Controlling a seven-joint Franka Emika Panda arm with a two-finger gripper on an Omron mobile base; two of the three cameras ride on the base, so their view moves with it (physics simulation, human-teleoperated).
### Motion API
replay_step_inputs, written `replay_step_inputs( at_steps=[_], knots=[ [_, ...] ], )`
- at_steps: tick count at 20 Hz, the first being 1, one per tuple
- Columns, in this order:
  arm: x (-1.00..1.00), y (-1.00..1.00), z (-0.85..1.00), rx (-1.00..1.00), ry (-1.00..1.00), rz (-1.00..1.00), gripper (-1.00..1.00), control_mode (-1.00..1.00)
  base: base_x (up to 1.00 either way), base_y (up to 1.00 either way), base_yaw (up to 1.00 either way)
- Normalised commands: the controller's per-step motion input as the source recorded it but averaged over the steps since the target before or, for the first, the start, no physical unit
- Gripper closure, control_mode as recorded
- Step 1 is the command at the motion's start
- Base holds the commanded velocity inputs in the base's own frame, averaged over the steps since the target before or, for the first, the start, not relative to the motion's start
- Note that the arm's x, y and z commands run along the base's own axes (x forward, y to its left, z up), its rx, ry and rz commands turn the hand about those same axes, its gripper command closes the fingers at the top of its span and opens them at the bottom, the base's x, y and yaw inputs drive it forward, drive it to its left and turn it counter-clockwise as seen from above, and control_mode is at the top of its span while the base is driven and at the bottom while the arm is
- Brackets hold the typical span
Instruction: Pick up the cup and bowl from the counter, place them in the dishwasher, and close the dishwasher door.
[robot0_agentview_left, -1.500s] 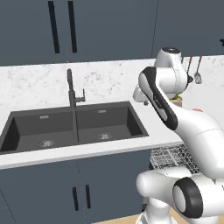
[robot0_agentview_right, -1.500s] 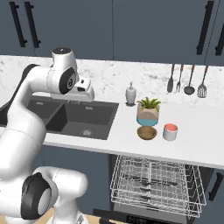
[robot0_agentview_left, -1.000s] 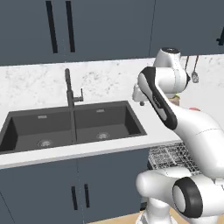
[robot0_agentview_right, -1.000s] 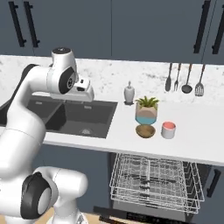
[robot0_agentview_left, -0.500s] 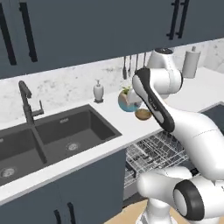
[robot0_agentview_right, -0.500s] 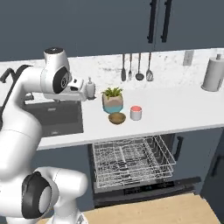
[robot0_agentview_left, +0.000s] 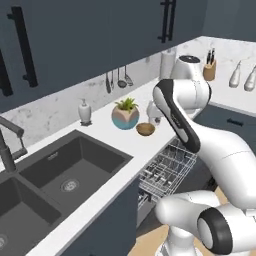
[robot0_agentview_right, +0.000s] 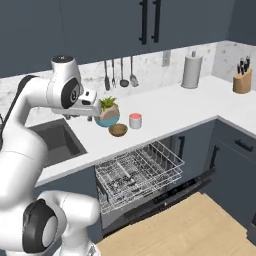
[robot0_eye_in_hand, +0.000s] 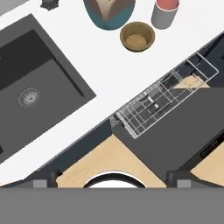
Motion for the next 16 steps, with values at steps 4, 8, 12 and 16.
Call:
replay_step_inputs(
  at_steps=[4, 8, 12, 16],
  knots=[
    [0.00, 0.00, 0.00, 0.00, 0.00, 0.00, -1.00, 1.00, 0.33, 0.78, -0.38],
    [0.00, 0.00, 0.00, 0.00, 0.00, 0.00, -1.00, 1.00, 0.40, 0.51, -0.27],
    [0.00, 0.00, 0.00, 0.00, 0.00, 0.00, -1.00, 1.00, 0.23, 0.36, -0.20],
    [0.00, 0.00, 0.00, 0.00, 0.00, 0.00, -1.00, 1.00, 0.32, 0.36, -0.24]
  ],
)
